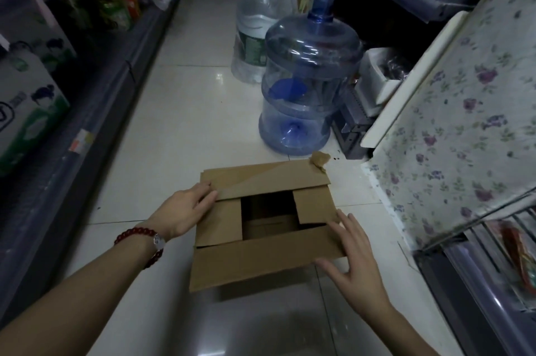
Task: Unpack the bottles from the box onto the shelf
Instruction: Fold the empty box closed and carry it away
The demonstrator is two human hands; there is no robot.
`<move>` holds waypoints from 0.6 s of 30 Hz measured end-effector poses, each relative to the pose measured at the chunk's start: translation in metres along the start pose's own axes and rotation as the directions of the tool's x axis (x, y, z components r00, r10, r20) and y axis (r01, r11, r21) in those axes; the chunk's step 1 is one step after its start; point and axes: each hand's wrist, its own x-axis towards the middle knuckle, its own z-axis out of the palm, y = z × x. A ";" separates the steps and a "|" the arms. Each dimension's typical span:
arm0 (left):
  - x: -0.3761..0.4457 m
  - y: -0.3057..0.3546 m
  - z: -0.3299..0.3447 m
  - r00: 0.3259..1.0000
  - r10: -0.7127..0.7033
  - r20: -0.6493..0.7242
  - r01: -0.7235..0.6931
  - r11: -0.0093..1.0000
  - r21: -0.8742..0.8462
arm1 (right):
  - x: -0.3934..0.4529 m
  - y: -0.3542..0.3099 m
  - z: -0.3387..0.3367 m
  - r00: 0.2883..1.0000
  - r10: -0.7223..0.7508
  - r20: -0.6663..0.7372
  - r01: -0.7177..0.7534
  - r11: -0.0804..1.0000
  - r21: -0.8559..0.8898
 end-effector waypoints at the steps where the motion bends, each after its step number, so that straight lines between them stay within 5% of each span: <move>1: 0.000 0.001 -0.002 1.000 -0.015 0.014 0.015 1.000 -0.020 | 0.007 -0.002 -0.003 1.000 -0.012 -0.020 0.013 1.000 0.007; 10: 0.018 -0.007 -0.026 0.992 -0.112 0.060 0.122 0.970 -0.210 | 0.095 -0.029 -0.005 0.997 -0.007 -0.071 0.002 0.997 -0.080; 18: 0.020 -0.002 0.001 0.982 -0.044 -0.182 0.010 0.983 -0.186 | 0.134 -0.020 0.034 0.986 0.166 0.002 -0.158 0.939 -0.306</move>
